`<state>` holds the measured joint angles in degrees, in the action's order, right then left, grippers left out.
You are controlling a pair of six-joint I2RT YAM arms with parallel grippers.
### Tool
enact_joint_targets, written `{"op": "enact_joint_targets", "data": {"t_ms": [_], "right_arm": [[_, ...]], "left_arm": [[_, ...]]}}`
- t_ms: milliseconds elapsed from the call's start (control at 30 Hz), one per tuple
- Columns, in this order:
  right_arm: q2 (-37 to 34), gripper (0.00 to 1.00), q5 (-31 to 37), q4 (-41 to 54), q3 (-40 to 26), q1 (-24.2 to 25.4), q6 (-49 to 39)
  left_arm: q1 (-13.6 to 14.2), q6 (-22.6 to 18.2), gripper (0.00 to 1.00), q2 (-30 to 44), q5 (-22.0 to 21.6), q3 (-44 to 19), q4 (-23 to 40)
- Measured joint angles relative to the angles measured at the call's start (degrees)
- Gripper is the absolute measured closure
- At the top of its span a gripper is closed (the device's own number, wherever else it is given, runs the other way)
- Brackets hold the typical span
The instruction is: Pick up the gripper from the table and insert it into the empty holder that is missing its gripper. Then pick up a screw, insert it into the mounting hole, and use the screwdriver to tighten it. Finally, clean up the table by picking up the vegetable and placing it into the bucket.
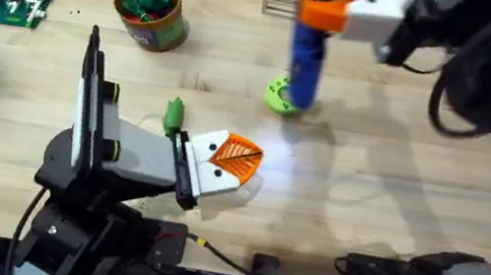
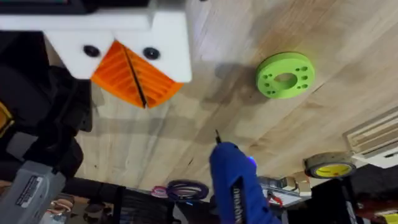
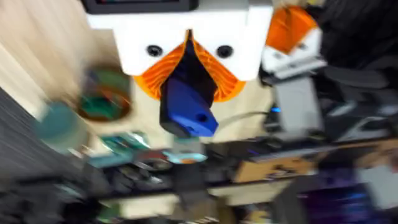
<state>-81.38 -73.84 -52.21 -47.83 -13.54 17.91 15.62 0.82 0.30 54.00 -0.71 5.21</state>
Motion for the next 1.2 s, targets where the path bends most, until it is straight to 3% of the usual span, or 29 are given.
{"op": "enact_joint_targets", "data": {"t_ms": [167,333,500,667,700,900,1200], "right_arm": [[-0.07,0.992,-0.83,15.41,0.00,12.12,-12.97],[-2.83,0.992,-0.74,20.98,0.00,20.62,-23.58],[-4.42,0.992,0.36,21.26,0.00,24.75,-30.94],[-4.39,0.990,4.83,21.24,0.00,24.48,-40.35],[-4.39,0.911,6.10,21.21,0.00,24.03,-41.80],[-4.17,0.071,12.02,19.90,-0.47,21.57,-47.93],[-3.98,0.034,22.58,35.69,-0.87,21.49,-49.57]], "left_arm": [[0.00,0.00,0.984,0.02,0.00,0.00,0.00],[0.00,0.00,0.984,0.00,0.00,0.00,0.00],[0.00,0.00,0.984,0.02,0.00,0.00,0.00],[0.00,0.00,0.984,0.02,0.00,0.00,0.00],[0.00,0.00,0.984,0.02,0.00,0.00,0.00],[0.00,0.02,0.984,0.02,0.00,0.00,0.00],[0.00,0.00,0.984,0.02,0.00,0.00,0.00]]}}
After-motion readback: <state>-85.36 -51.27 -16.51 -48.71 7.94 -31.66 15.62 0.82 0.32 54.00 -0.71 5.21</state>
